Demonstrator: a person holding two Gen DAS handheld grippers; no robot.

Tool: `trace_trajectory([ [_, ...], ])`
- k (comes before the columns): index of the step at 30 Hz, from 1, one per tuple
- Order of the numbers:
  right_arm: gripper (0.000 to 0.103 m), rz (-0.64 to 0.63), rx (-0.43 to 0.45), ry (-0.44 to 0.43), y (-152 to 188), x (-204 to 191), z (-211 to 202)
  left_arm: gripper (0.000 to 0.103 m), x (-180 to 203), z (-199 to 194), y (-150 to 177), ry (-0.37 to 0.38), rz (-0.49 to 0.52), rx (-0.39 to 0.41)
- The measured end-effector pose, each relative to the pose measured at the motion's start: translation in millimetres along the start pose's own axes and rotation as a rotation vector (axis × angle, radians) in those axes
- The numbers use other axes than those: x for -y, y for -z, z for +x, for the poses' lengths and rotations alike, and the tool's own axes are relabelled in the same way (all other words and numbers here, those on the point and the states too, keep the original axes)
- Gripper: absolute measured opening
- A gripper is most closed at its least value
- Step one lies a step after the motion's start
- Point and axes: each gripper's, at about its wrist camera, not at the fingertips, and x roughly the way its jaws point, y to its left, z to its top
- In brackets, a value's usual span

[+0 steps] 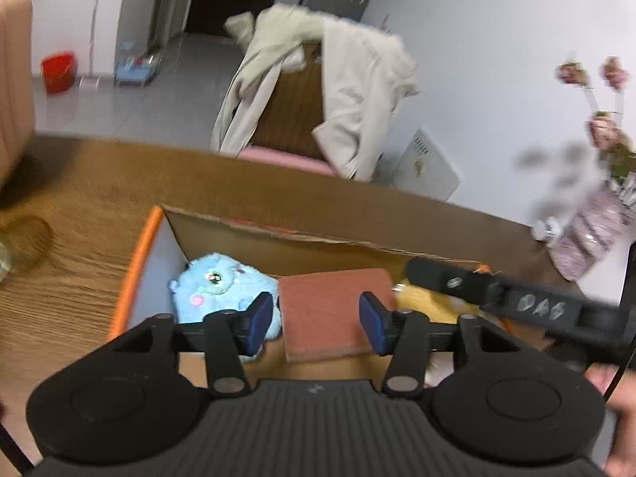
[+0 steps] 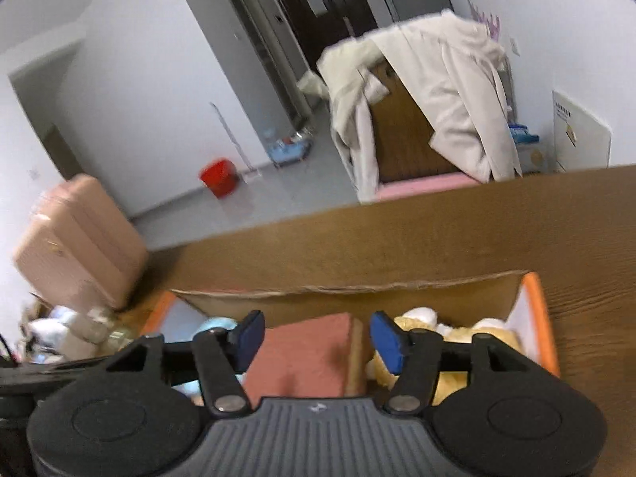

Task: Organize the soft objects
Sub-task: 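Carry the sponge with both tools into the box and open them, then withdraw both tools from the box back over the table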

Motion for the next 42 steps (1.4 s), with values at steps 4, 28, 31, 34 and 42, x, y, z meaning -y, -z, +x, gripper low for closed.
trace_trajectory([
  [4, 0.071, -0.083, 0.068, -0.048, 10.1, -13.0, -79.2, 0.073, 11.5, -70.5, 23.3, 0.005, 0.088, 0.119],
  [28, 0.091, -0.419, 0.272, -0.034, 289.3, -71.8, -342.7, 0.096, 45.9, -318.3, 298.0, -0.022, 0.187, 0.422],
  [31, 0.092, -0.404, 0.264, -0.017, 325.7, -77.7, -348.5, 0.096, 47.8, -329.7, 323.0, -0.026, 0.196, 0.419],
  [34, 0.092, -0.370, 0.245, -0.015, 353.1, -81.5, -352.0, 0.097, 48.0, -333.7, 341.7, -0.024, 0.199, 0.399],
  [42, 0.092, -0.358, 0.212, 0.010, 372.4, -84.1, -355.9, 0.097, 43.6, -331.1, 355.8, -0.007, 0.179, 0.380],
])
